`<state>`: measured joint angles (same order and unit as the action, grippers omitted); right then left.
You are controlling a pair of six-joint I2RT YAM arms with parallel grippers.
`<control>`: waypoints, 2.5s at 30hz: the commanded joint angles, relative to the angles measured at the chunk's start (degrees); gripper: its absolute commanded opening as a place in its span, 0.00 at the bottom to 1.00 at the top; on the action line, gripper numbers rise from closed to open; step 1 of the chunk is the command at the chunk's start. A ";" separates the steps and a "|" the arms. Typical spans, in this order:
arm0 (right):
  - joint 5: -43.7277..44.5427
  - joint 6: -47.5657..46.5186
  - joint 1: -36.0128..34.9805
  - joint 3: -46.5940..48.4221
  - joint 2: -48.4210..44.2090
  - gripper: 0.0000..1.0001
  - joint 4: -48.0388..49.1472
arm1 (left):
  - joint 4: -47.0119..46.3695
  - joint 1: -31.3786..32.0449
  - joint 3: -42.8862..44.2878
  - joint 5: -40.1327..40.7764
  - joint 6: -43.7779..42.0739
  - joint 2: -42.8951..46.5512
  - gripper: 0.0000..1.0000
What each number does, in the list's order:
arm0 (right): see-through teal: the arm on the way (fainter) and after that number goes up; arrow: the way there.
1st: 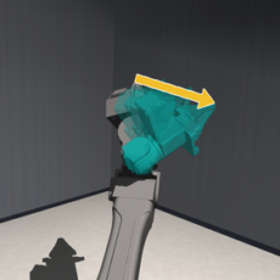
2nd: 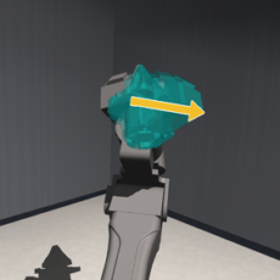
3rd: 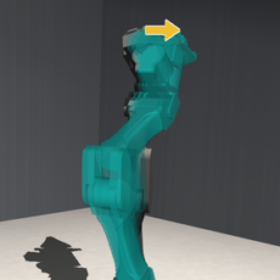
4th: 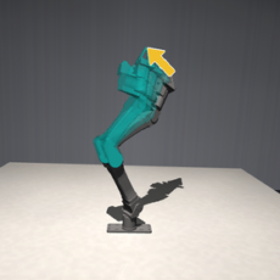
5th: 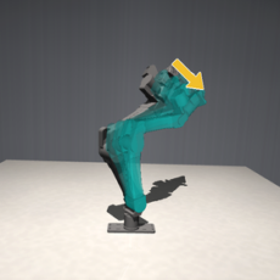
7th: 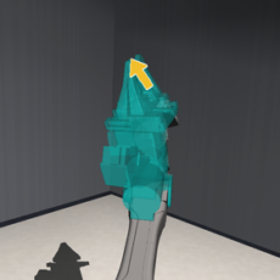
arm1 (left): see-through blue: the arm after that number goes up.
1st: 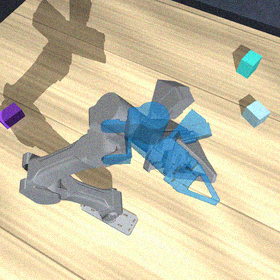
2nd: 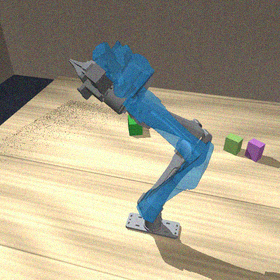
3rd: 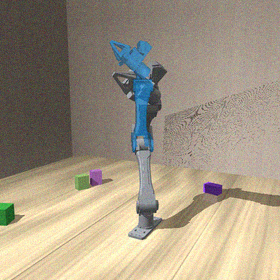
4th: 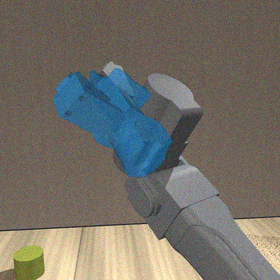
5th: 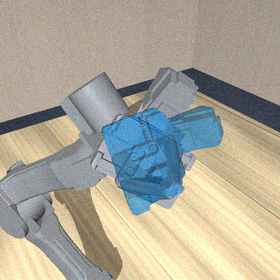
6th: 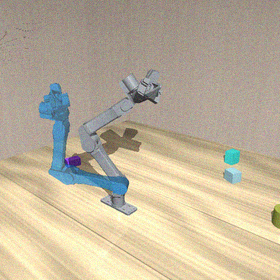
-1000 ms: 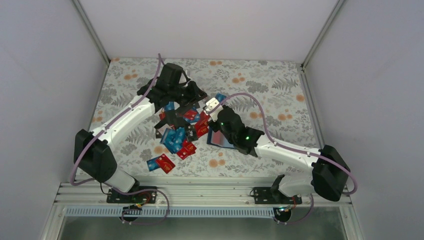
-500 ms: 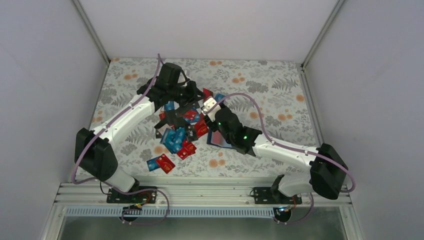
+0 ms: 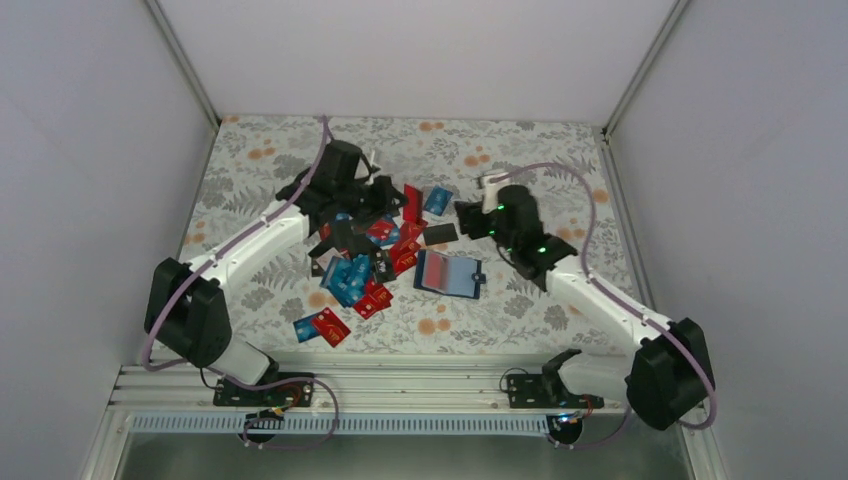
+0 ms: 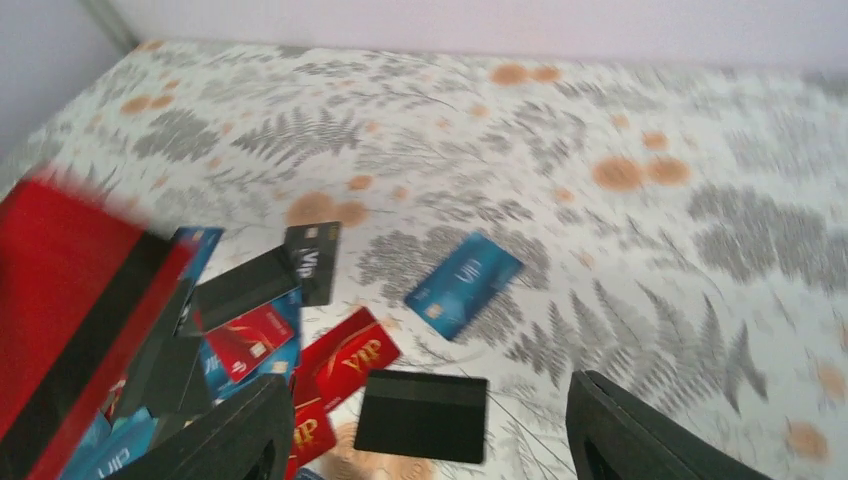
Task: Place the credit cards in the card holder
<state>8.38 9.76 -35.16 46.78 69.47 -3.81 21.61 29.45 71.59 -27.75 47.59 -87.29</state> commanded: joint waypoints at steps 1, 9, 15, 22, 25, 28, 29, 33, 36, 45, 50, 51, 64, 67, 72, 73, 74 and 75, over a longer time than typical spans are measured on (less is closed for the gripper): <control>-25.47 14.51 14.48 -4.11 -1.46 0.69 -4.68 | -6.35 2.40 -8.17 0.42 -7.69 3.79 0.02; -40.96 19.63 29.11 -13.21 -3.07 0.70 -5.59 | -15.62 7.57 -15.09 -1.55 -15.39 0.68 0.02; -43.73 20.62 31.61 -17.65 -4.63 0.68 -5.97 | -20.38 11.76 -14.86 -3.60 -17.85 -3.42 0.02; -45.81 21.97 31.92 -21.95 -3.96 0.59 -3.36 | -22.89 12.64 -15.12 -4.08 -16.16 -9.87 0.02; -46.25 22.04 31.96 -22.66 -3.82 0.58 -2.90 | -24.64 13.03 -15.46 -4.63 -15.72 -11.74 0.02; -46.63 21.97 31.92 -23.11 -3.47 0.55 -2.50 | -27.57 13.17 -16.12 -6.19 -14.50 -13.22 0.02; -46.95 22.05 31.95 -23.49 -3.21 0.55 -2.19 | -28.56 13.22 -16.33 -6.55 -13.95 -13.66 0.02; -48.14 22.40 31.94 -25.17 -2.31 0.53 -0.90 | -30.06 13.50 -16.53 -6.22 -12.69 -15.54 0.02; -48.74 22.36 31.92 -26.35 -1.62 0.52 -0.17 | -30.62 13.53 -16.68 -5.59 -12.15 -16.59 0.02; -49.76 22.41 31.82 -28.16 0.48 0.49 1.73 | -32.08 13.78 -16.62 -4.63 -10.85 -18.99 0.02; -50.17 22.38 31.76 -28.87 1.79 0.47 2.74 | -33.82 13.79 -17.46 -3.62 -9.15 -19.37 0.02; -50.20 22.47 31.67 -29.00 1.99 0.47 3.08 | -33.89 13.79 -17.39 -3.54 -8.83 -19.53 0.02; -50.09 23.20 30.69 -30.08 2.99 0.44 4.51 | -33.75 14.02 -18.00 -2.21 -6.64 -21.73 0.03; -49.80 23.40 30.29 -30.40 3.02 0.44 4.63 | -33.79 13.97 -18.61 -1.73 -5.24 -21.55 0.02; -49.78 24.23 29.36 -31.03 3.41 0.44 5.75 | -33.86 14.14 -19.21 -1.28 -2.17 -21.73 0.02; -49.78 24.45 29.14 -31.05 3.33 0.43 5.91 | -33.71 14.15 -19.22 -1.28 -1.71 -21.75 0.02; -49.75 24.63 28.91 -31.13 3.34 0.43 6.09 | -33.65 14.14 -19.21 -1.25 -1.31 -21.86 0.03; -49.74 24.74 28.76 -31.28 3.26 0.43 6.17 | -33.65 14.19 -19.28 -1.26 -0.94 -21.97 0.02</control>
<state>-40.93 33.43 -5.32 16.47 72.44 0.36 -11.94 43.05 53.30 -30.09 44.38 -108.49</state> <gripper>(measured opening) 0.436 0.029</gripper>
